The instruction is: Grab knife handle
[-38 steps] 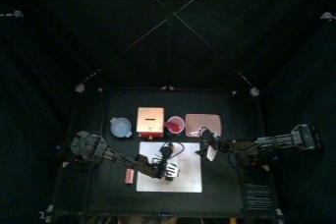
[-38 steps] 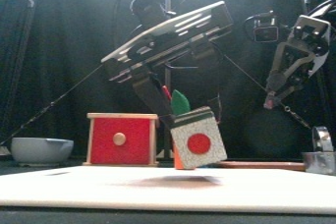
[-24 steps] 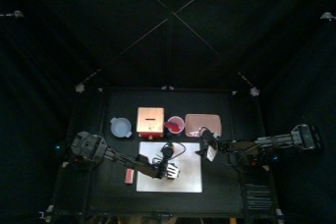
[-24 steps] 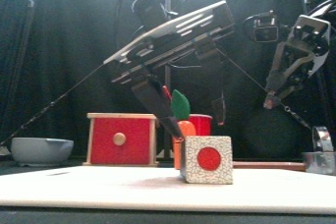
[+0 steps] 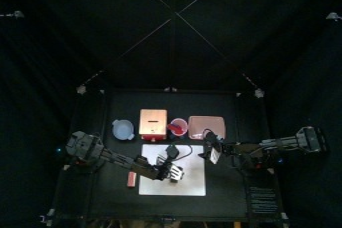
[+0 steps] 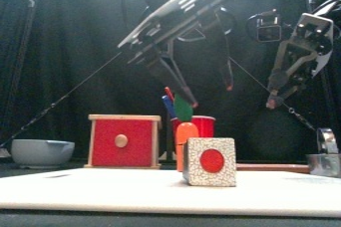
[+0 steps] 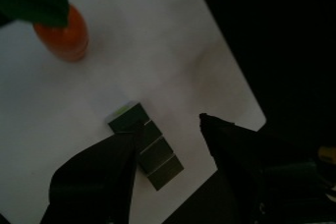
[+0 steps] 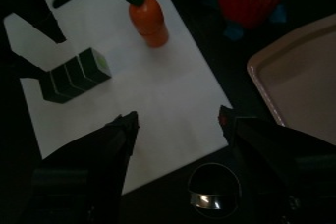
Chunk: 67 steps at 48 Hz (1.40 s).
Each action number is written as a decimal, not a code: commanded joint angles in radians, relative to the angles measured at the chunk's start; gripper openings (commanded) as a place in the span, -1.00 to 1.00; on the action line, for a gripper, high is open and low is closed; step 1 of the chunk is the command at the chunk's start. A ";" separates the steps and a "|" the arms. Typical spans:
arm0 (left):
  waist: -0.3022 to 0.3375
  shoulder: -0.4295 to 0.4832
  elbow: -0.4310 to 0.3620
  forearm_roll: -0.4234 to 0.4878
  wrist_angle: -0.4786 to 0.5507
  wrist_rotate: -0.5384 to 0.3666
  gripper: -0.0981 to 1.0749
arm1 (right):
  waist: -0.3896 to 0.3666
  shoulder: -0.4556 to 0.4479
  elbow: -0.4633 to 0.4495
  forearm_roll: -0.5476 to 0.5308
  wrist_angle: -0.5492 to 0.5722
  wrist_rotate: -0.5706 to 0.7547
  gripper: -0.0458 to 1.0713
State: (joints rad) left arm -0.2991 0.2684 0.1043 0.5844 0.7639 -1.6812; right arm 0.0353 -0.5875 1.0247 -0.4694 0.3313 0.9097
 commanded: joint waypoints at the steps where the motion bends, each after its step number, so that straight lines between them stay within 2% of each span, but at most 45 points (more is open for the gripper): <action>1: -0.003 -0.058 -0.006 0.038 0.000 0.032 0.63 | 0.003 -0.005 -0.044 0.014 -0.003 0.002 0.82; 10: 0.003 -0.120 0.046 0.071 0.000 0.118 0.62 | -0.002 -0.005 -0.103 0.038 0.031 -0.002 0.82; 16: 0.005 -0.183 0.098 0.104 0.006 0.150 0.62 | -0.006 -0.005 -0.160 0.038 0.095 -0.002 0.82; 29: 0.006 -0.339 0.238 0.244 0.074 0.149 0.62 | -0.038 0.002 -0.285 0.034 0.213 -0.006 0.82; 42: 0.060 -0.488 0.391 0.314 0.071 0.137 0.62 | -0.101 0.052 -0.383 0.035 0.229 -0.008 0.82; 50: 0.091 -0.563 0.469 0.391 0.009 0.120 0.62 | -0.153 0.132 -0.445 0.041 0.236 -0.025 0.82; 67: 0.196 -0.607 0.572 0.403 -0.144 0.123 0.62 | -0.202 0.290 -0.598 0.189 0.293 -0.101 0.82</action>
State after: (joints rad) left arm -0.1181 -0.3252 0.6750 0.9787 0.6412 -1.5647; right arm -0.1580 -0.3175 0.4801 -0.3007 0.6213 0.8115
